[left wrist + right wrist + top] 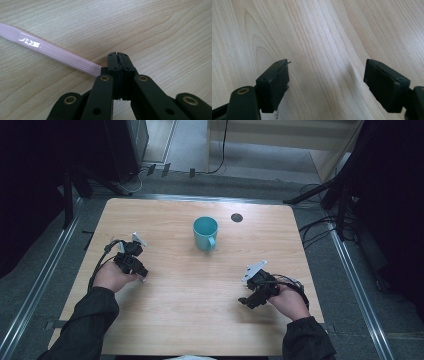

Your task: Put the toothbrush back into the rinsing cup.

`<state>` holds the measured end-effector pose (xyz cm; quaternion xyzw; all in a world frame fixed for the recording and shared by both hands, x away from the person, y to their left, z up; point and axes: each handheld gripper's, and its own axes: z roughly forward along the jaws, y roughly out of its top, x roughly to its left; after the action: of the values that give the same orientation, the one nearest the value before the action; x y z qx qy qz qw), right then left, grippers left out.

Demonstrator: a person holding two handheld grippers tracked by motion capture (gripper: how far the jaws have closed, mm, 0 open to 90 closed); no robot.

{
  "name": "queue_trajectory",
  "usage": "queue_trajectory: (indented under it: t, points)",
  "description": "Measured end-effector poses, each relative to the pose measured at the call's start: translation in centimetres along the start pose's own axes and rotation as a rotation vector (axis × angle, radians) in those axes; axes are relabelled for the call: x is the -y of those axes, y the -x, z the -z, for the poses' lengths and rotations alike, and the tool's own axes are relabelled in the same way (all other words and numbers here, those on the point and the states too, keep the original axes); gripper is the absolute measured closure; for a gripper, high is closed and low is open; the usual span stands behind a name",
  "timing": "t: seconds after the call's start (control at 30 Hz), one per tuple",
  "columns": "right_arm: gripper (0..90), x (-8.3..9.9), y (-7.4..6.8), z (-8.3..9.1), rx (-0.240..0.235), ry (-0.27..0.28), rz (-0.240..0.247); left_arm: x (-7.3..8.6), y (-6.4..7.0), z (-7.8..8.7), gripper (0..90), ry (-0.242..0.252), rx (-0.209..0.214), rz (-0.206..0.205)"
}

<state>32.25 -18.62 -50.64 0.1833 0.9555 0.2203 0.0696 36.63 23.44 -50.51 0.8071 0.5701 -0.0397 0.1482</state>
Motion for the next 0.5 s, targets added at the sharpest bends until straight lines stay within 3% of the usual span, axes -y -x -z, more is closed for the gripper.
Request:
queue_trajectory:
  t: [0.5]
  points:
    - [20.3,-0.6,0.0,-0.3,-0.011,0.0,0.023,1.2,-1.2,0.4,89.2,-0.017,0.004,0.047]
